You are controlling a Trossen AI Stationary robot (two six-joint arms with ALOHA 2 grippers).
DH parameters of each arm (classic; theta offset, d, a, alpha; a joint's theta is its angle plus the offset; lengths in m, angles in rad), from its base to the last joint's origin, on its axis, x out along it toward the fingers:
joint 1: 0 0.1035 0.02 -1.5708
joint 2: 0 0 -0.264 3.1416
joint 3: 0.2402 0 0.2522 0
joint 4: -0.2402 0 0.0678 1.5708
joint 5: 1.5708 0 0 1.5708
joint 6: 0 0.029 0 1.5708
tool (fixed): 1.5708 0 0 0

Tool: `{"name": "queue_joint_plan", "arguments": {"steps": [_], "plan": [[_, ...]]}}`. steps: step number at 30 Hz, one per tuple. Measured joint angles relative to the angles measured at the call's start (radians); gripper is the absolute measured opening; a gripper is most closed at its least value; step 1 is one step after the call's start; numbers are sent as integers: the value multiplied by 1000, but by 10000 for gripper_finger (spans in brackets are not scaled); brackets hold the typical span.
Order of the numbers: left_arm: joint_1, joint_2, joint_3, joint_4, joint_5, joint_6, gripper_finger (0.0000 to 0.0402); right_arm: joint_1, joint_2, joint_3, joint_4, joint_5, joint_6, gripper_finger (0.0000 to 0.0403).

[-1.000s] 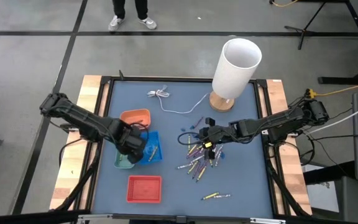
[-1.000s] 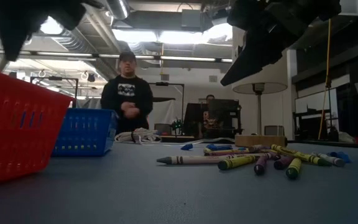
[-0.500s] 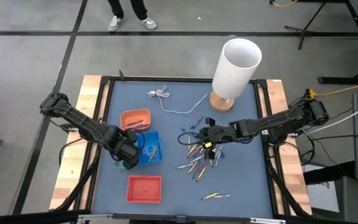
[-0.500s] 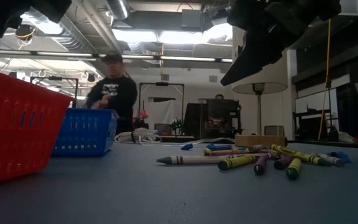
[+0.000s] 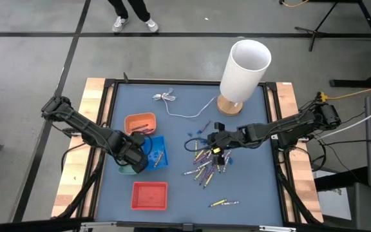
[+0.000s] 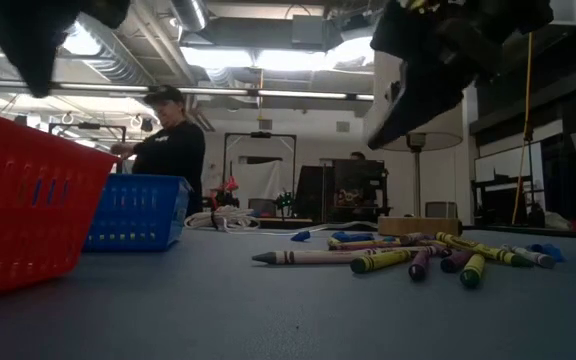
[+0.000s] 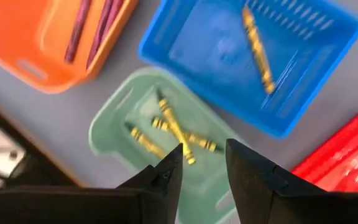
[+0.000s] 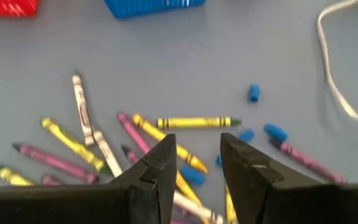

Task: Sort crayons
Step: Put the gray crayon into the orange basket

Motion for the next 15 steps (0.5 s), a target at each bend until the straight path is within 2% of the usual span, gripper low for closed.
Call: {"name": "queue_joint_plan", "arguments": {"steps": [5, 15], "plan": [[0, 0, 0, 90, -66, 58, 106, 0, 0, 0, -121, -3, 0, 122], [0, 0, 0, 174, -68, 108, 106, 0, 0, 0, -419, -29, -5, 122]]}}
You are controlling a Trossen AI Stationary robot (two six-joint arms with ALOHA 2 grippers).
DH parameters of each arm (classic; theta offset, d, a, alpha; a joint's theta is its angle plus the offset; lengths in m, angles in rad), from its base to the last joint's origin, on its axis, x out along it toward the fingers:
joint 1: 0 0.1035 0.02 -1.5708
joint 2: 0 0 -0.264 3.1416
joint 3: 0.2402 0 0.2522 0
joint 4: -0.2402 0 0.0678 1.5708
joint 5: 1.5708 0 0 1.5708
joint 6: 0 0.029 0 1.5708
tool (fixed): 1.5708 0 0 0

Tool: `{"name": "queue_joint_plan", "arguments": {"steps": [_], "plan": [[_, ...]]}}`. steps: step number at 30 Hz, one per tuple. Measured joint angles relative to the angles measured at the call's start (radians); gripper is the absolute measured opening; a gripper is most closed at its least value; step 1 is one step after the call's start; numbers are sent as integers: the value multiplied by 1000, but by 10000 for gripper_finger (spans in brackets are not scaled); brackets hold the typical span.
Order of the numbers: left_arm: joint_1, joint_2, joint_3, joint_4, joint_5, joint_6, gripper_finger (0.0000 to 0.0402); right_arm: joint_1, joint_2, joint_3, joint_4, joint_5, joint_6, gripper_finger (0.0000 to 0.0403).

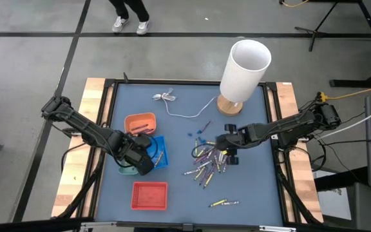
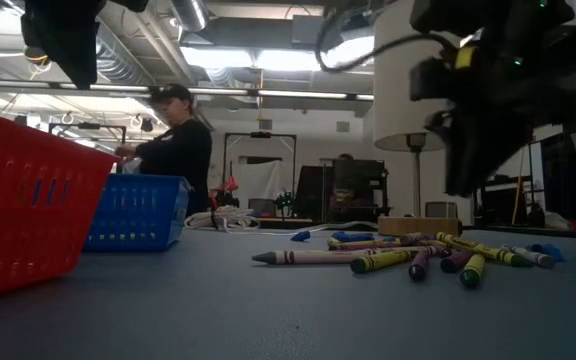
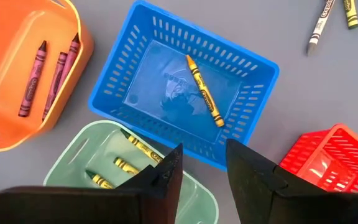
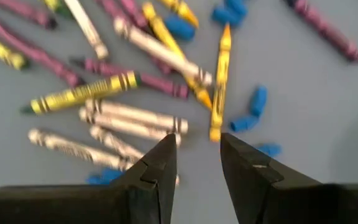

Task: Sort crayons
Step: Put the gray crayon into the orange basket

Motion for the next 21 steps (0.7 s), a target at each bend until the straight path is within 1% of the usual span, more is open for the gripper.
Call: {"name": "queue_joint_plan", "arguments": {"steps": [4, 10, 16, 21], "plan": [[0, 0, 0, 1, 0, 0, 106, 0, 0, -11, -36, -7, -46, 122], [0, 0, 0, 1, 0, 0, 106, 0, 0, -66, 0, -84, -173, 122], [0, 0, 0, 1, -2, 1, 106, 0, 0, -104, 37, -93, -186, 122], [0, 0, 0, 1, -2, 1, 106, 0, 0, -135, 76, -109, -232, 122]]}}
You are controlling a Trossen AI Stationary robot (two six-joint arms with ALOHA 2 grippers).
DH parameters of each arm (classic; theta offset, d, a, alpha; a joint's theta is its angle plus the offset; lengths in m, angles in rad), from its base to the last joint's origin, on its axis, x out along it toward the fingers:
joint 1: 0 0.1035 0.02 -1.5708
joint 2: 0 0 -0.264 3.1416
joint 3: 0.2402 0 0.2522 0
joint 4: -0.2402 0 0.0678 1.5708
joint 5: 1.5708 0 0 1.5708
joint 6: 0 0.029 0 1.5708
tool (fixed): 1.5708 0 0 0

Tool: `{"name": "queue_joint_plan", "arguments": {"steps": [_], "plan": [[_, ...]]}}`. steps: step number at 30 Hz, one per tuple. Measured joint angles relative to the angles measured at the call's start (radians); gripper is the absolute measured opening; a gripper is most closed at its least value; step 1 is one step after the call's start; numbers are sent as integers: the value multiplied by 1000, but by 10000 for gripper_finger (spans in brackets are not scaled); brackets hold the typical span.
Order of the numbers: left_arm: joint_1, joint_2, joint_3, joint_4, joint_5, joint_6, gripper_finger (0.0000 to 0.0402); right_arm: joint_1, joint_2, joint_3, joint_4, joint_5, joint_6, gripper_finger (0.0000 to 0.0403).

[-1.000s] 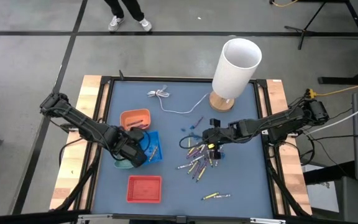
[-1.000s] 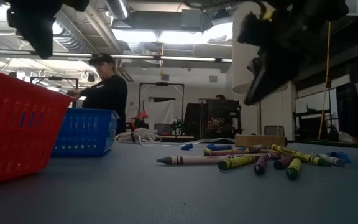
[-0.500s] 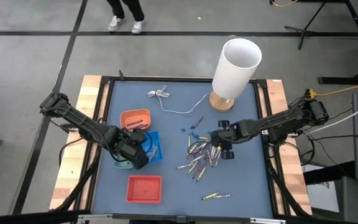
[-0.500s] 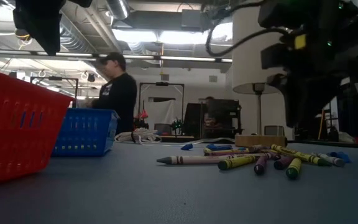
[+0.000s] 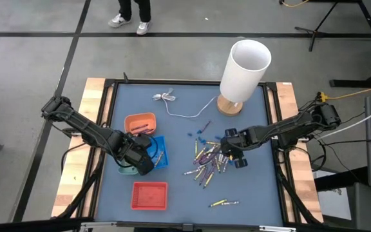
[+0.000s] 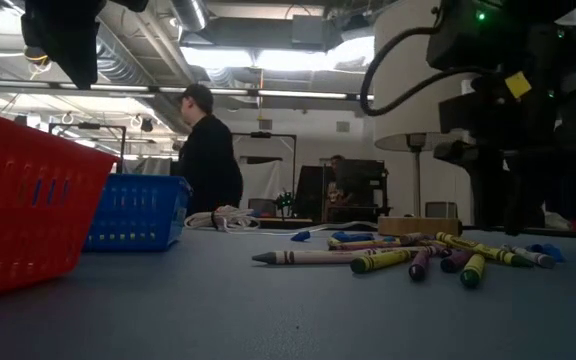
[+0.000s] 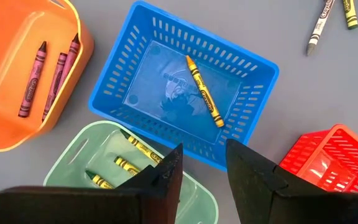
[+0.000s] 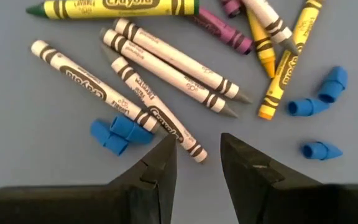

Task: Sort crayons
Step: Put the gray crayon into the orange basket

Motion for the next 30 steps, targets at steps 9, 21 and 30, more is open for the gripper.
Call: {"name": "queue_joint_plan", "arguments": {"steps": [9, 21, 30], "plan": [[0, 0, 0, 0, -38, 0, 106, 0, 0, -34, 39, 0, -4, 122], [0, 0, 0, 1, -51, 0, 106, 0, -2, -91, 78, 0, -5, 122], [0, 0, 0, 1, -51, 0, 105, 0, -2, -92, 95, 0, -78, 122]]}}
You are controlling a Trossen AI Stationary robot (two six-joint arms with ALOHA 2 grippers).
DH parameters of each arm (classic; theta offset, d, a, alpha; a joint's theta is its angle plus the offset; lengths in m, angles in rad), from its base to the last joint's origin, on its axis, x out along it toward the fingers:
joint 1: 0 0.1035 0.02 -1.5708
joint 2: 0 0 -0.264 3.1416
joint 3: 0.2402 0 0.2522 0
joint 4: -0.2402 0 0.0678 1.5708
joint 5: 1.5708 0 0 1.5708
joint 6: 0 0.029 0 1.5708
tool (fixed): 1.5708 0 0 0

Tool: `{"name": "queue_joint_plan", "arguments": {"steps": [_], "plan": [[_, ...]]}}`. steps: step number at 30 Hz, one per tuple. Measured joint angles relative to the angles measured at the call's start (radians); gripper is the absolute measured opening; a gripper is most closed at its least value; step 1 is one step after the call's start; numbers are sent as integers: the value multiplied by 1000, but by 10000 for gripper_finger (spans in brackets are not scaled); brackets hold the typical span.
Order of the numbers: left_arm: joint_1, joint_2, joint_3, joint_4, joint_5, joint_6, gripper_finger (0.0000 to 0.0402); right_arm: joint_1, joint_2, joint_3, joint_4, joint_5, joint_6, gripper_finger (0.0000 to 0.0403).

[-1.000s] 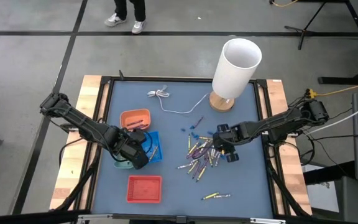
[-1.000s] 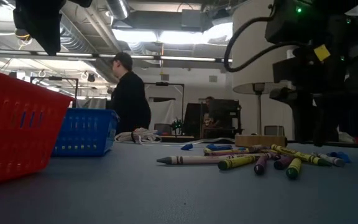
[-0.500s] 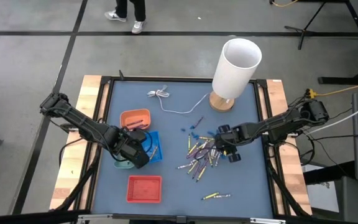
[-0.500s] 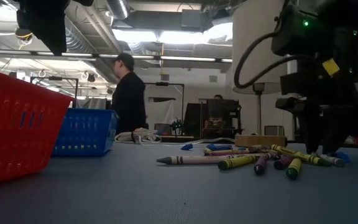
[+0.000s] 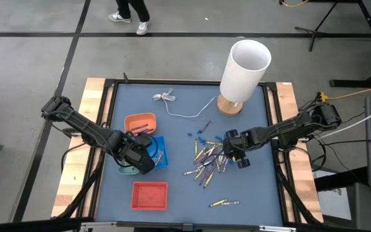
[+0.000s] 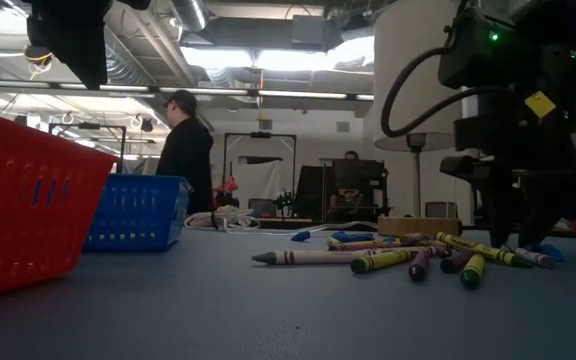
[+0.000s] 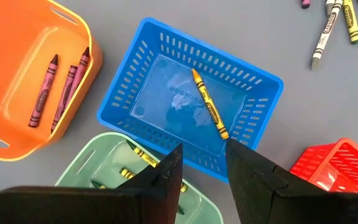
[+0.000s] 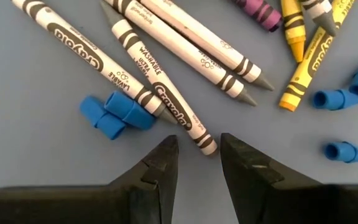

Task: Sort crayons
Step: Put the gray crayon into the orange basket

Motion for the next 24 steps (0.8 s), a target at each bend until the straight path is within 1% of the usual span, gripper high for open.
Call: {"name": "queue_joint_plan", "arguments": {"steps": [7, 21, 24], "plan": [[0, 0, 0, 1, 0, 0, 105, 0, 1, 0, 3, 0, -37, 122], [0, 0, 0, 2, -1, 0, 105, 0, 1, 0, 3, 0, -39, 122], [0, 0, 0, 2, -1, 0, 105, 0, 1, 0, 3, 0, -39, 116]]}}
